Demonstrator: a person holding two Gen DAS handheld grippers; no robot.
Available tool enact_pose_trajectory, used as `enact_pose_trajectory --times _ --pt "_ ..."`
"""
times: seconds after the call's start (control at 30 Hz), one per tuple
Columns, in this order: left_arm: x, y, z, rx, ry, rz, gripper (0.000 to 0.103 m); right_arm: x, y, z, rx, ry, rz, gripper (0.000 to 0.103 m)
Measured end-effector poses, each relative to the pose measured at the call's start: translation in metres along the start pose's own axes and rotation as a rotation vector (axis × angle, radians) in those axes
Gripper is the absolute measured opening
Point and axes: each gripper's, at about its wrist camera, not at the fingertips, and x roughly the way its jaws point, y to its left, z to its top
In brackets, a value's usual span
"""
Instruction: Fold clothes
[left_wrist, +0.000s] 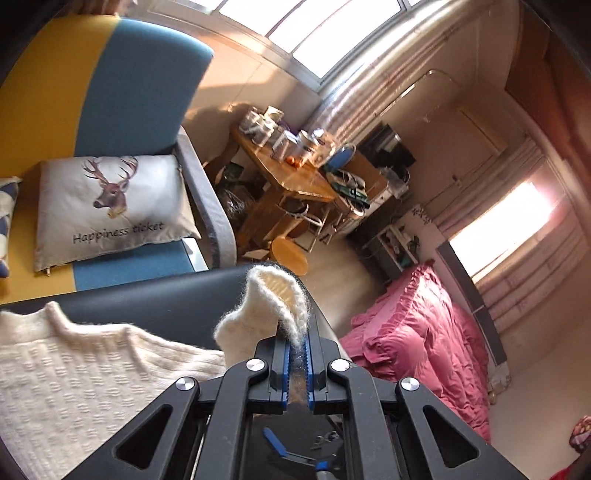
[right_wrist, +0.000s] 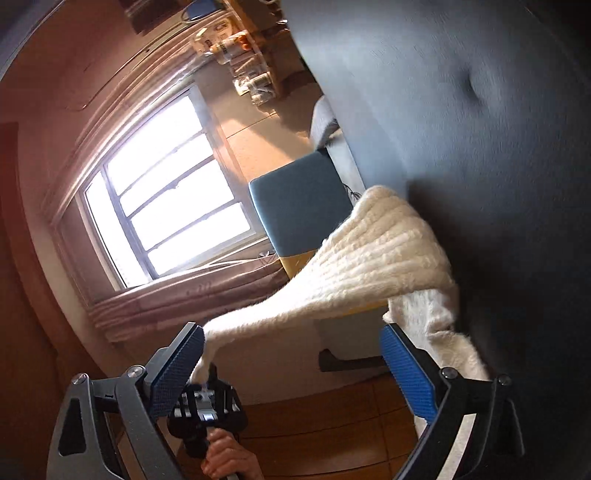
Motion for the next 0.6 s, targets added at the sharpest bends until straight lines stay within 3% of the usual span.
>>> enact_pose_trajectory --times 0.1,0.27,0.47,0.6 --pt "-0.033 0.018 -0.001 -0.022 -0.043 -0.004 0.006 0.028 -0.024 -0.009 0.079 -0.010 0.015 0.099" --pt "-0.087 0.046 -0.001 -0.044 -0.112 -0.027 0.006 0.061 -0.050 -0.015 0.121 -0.050 -0.040 0.099" --pt "-0.137 0.087 -0.005 -0.089 -0.189 -0.040 0.006 0.080 -0.055 -0.012 0.083 -0.065 -0.104 0.099" --pt "-0.164 0.124 -0.021 -0.131 -0.230 -0.029 0.006 0.089 -0.048 -0.005 0.009 -0.064 -0.197 0.099"
